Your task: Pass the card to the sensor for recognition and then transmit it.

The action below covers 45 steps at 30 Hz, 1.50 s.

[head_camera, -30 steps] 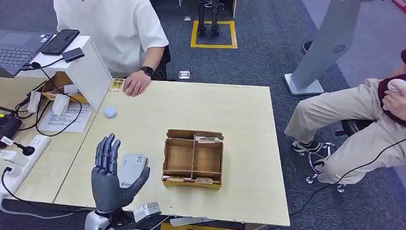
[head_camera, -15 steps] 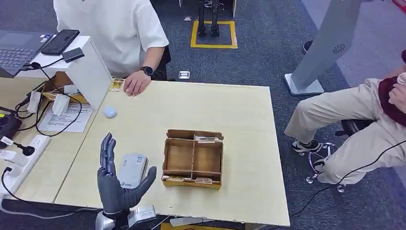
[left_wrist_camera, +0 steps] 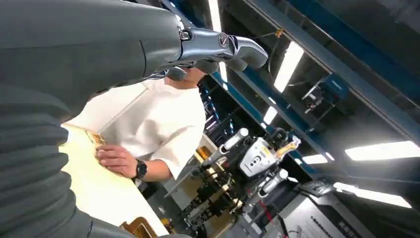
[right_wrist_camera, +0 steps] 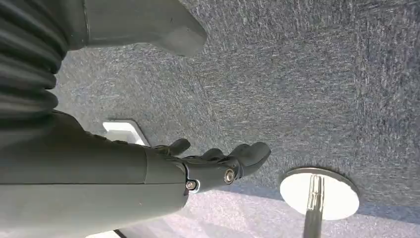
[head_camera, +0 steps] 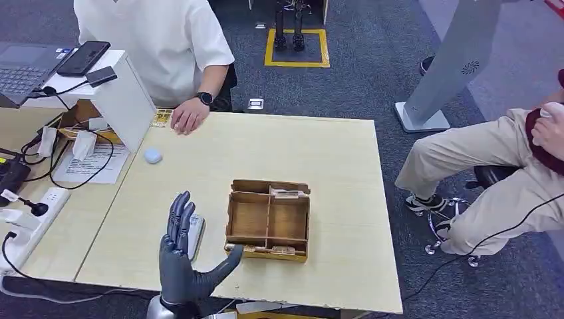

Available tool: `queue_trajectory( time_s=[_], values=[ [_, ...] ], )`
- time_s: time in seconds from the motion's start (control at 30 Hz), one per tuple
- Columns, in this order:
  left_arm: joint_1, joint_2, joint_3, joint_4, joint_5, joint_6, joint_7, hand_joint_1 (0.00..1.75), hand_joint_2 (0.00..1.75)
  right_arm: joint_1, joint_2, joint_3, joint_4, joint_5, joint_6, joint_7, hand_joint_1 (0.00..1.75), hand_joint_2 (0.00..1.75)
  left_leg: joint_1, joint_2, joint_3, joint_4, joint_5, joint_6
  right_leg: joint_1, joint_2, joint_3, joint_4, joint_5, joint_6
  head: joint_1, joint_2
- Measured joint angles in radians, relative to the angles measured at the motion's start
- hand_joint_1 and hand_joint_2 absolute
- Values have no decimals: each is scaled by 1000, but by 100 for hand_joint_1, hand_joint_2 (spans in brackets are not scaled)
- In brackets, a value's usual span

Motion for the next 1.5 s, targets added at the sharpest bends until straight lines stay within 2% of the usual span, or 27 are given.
queue_trajectory(
  time_s=[0.23,0.73,1.13,1.3,1.5],
  values=[
    [0,13,-10,30,-108,0,0,0,175,-1,0,0,0,10,0,3,0,175,0,0,0,0,0,0,0,0,0,0,0,0,0,0],
    [6,12,0,105,-264,0,0,0,175,-3,0,0,0,25,0,6,0,175,0,0,0,0,0,0,0,0,0,0,0,0,0,0],
    [10,-13,63,154,-430,1,0,0,175,-12,1,7,0,43,0,27,0,175,0,0,0,0,0,0,0,0,0,0,0,0,0,0],
    [10,-28,100,161,-533,1,34,0,175,-15,2,8,0,52,0,33,0,175,0,0,0,0,0,0,0,0,0,0,0,0,0,0],
    [11,-41,127,161,-580,2,56,0,175,-17,2,9,0,52,0,37,0,175,0,0,0,0,0,0,0,0,0,0,0,0,0,0]
  ],
)
